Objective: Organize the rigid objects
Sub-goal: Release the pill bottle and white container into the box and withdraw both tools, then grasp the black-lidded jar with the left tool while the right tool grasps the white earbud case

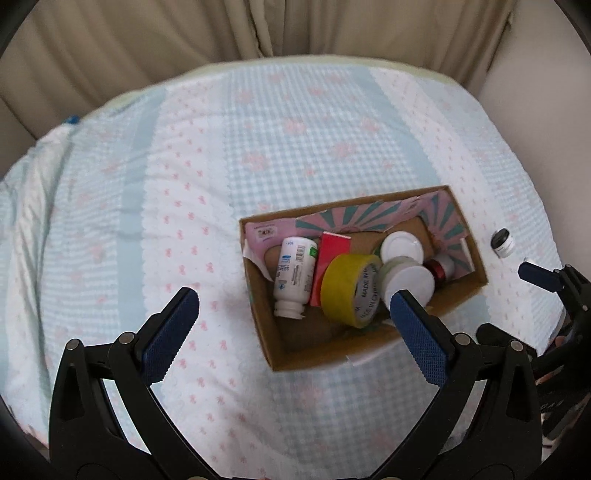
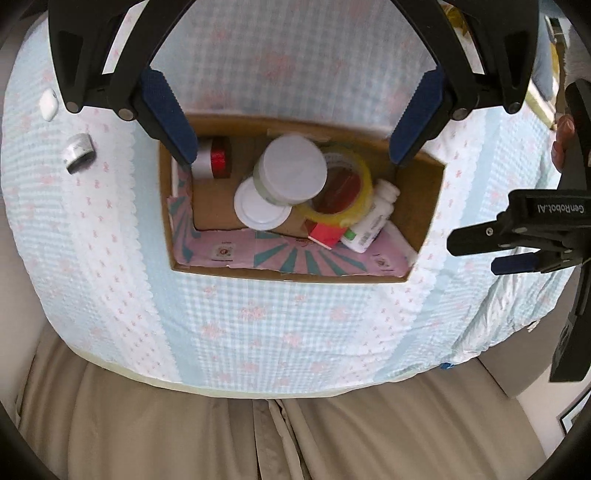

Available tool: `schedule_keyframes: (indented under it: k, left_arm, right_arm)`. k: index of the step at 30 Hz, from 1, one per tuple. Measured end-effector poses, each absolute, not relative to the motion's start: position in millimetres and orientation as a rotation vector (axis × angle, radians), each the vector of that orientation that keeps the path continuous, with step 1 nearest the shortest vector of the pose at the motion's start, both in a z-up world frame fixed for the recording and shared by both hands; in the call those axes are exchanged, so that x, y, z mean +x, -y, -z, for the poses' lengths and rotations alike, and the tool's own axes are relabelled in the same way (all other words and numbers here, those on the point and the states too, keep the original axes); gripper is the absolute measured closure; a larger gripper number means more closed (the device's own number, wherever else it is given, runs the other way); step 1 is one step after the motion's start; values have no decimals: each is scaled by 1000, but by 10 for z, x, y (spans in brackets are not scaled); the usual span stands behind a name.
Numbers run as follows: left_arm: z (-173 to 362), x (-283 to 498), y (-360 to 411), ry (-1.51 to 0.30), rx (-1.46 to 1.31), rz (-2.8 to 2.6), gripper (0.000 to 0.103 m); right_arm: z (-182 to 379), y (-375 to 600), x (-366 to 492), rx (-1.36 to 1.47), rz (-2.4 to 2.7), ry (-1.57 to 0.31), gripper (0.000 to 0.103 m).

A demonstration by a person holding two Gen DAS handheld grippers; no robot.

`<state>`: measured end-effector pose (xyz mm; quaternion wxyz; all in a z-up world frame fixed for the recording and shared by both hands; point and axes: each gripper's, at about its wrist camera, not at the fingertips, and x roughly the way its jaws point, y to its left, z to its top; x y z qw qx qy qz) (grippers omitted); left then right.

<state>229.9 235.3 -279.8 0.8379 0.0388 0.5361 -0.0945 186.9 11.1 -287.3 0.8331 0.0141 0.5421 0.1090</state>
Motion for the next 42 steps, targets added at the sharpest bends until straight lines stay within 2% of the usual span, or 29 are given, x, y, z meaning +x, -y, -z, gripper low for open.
schedule_keyframes:
  k: [10, 22, 31, 37, 42]
  left_arm:
    - [2044, 1835, -2043, -996, 101, 191, 0]
    - [1457, 1175, -875, -890, 29, 206, 0]
    - [1426, 932, 338, -842, -13, 253, 0]
    - [1592, 997, 1055, -853, 72, 346, 0]
    - [1935, 1237, 1428, -885, 130, 423, 0]
  right_arm:
    - [2108, 370, 1340, 24, -144, -1082, 0]
    - [1462, 1540, 759, 20, 29, -967, 0]
    - [1205, 2554, 507, 39, 80, -902, 0]
    - [1346, 3001, 520, 86, 132, -927, 0]
    - [1620, 3278, 581, 156, 205, -957, 0]
